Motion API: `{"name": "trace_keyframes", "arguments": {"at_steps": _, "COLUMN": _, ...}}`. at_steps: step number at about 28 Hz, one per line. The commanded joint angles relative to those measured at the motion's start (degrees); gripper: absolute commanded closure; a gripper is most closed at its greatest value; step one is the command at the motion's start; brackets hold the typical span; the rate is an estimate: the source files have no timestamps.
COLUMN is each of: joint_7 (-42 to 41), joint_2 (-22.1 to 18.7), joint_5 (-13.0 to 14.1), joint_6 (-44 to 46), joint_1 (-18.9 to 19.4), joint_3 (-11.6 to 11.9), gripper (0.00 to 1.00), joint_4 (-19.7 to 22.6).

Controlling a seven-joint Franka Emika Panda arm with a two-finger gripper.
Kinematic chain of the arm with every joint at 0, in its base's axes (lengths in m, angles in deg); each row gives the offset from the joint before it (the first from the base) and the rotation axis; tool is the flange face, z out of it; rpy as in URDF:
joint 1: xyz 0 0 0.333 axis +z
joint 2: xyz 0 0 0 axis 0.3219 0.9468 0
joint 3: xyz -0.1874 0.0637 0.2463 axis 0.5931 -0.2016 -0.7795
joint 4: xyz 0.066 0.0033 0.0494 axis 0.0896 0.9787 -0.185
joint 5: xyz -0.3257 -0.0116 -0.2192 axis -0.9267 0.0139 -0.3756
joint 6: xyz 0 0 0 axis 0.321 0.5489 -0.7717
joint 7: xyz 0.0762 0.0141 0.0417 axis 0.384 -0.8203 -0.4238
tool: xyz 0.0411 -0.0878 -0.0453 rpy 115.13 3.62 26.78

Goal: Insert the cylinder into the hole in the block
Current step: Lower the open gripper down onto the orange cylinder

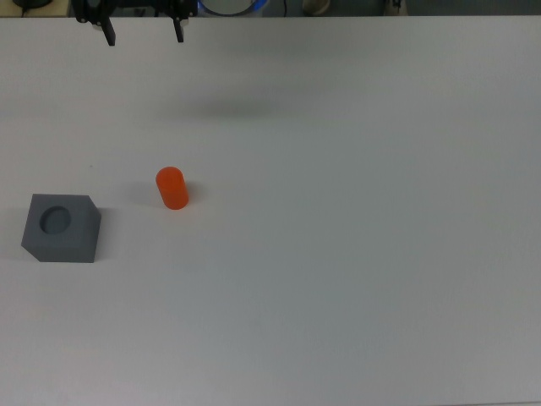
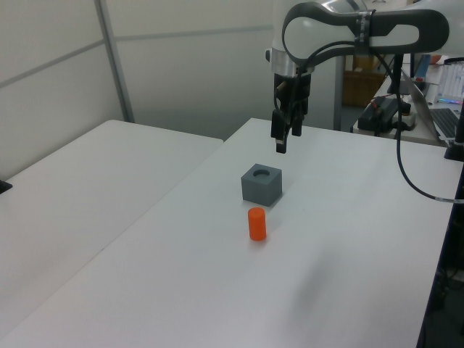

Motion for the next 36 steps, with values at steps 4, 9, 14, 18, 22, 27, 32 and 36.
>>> {"name": "trace_keyframes", "arguments": {"at_steps": 4, "joint_7": -2.88, "joint_2": 8.15, "joint_5": -1.34, "joint_6": -8.85, "joint_1": 1.75, "joint_3": 0.0, "gripper": 0.0, "joint_4": 0.83}}
{"name": "trace_keyframes", "arguments": {"at_steps": 9, "joint_7": -2.97, "joint_2": 11.93, "joint_5": -1.08, "joint_6": -11.22, "joint_1": 1.84, "joint_3": -0.08, "gripper": 0.0, "joint_4": 1.0}}
{"name": "trace_keyframes", "arguments": {"at_steps": 14, "joint_7": -2.97, "joint_2": 14.57, "joint_5": -1.08, "joint_6": -13.42, "joint_1": 1.93, "joint_3": -1.14, "gripper": 0.0, "joint_4": 1.0}}
{"name": "trace_keyframes", "arguments": {"at_steps": 18, "joint_7": -2.88, "joint_2": 17.03, "joint_5": -1.16, "joint_6": -15.35, "joint_1": 1.84, "joint_3": -1.75, "gripper": 0.0, "joint_4": 1.0}}
{"name": "trace_keyframes", "arguments": {"at_steps": 22, "joint_7": -2.79, "joint_2": 18.7, "joint_5": -1.34, "joint_6": -17.99, "joint_1": 1.84, "joint_3": -2.19, "gripper": 0.0, "joint_4": 0.92}}
{"name": "trace_keyframes", "arguments": {"at_steps": 27, "joint_7": -2.79, "joint_2": 20.02, "joint_5": -1.95, "joint_6": -18.52, "joint_1": 1.84, "joint_3": -2.11, "gripper": 0.0, "joint_4": 0.83}}
{"name": "trace_keyframes", "arguments": {"at_steps": 32, "joint_7": -2.79, "joint_2": 21.16, "joint_5": -3.01, "joint_6": -19.05, "joint_1": 1.84, "joint_3": -2.11, "gripper": 0.0, "joint_4": 0.74}}
{"name": "trace_keyframes", "arguments": {"at_steps": 36, "joint_7": -2.79, "joint_2": 21.51, "joint_5": -3.62, "joint_6": -19.05, "joint_1": 1.75, "joint_3": -2.11, "gripper": 0.0, "joint_4": 0.57}}
